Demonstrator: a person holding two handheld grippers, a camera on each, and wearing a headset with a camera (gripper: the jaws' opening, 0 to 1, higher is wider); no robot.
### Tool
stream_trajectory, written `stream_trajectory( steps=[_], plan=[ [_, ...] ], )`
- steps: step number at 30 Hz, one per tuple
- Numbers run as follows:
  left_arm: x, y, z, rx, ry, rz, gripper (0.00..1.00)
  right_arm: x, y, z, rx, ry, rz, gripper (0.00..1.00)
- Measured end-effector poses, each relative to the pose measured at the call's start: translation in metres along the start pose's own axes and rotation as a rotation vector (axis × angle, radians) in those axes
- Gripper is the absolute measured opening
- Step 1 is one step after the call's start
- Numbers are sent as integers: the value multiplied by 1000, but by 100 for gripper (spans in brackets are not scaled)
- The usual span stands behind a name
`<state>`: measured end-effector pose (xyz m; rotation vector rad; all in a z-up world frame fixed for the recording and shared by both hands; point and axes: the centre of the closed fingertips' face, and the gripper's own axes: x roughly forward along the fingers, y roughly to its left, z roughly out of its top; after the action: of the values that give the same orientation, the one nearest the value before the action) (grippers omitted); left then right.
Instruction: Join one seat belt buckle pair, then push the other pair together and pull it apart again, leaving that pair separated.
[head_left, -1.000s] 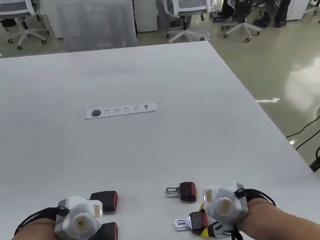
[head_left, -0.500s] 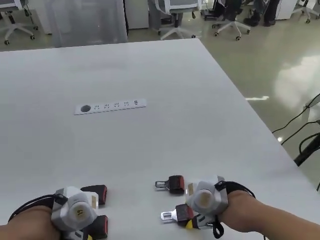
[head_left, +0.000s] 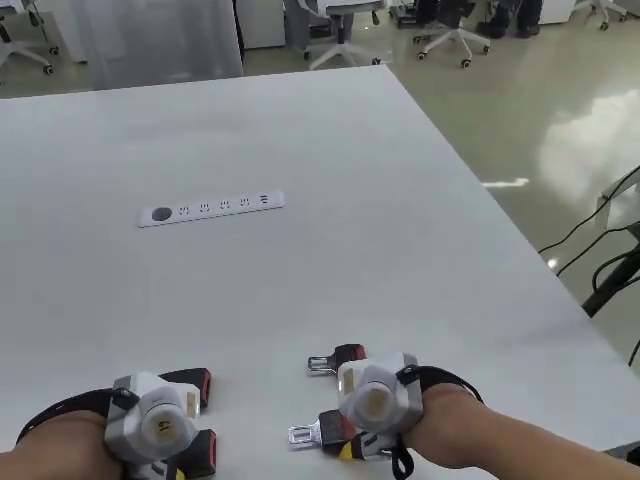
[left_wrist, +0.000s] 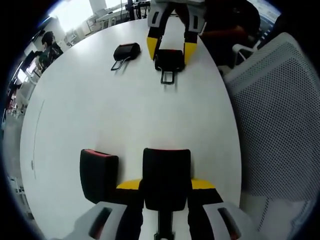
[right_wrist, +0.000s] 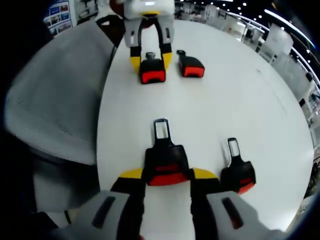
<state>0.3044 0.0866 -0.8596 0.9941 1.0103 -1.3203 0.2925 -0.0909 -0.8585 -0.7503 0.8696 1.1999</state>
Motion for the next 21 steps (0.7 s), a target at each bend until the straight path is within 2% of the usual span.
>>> stream_trajectory(
  steps=[11, 21],
  plan=[
    [0, 0, 0, -2, -20, 2, 35, 15, 4, 26, -19, -19, 11, 34],
    [0, 0, -1, 5, -16, 1, 35, 25, 4, 46, -22, -44, 6, 34]
  ],
)
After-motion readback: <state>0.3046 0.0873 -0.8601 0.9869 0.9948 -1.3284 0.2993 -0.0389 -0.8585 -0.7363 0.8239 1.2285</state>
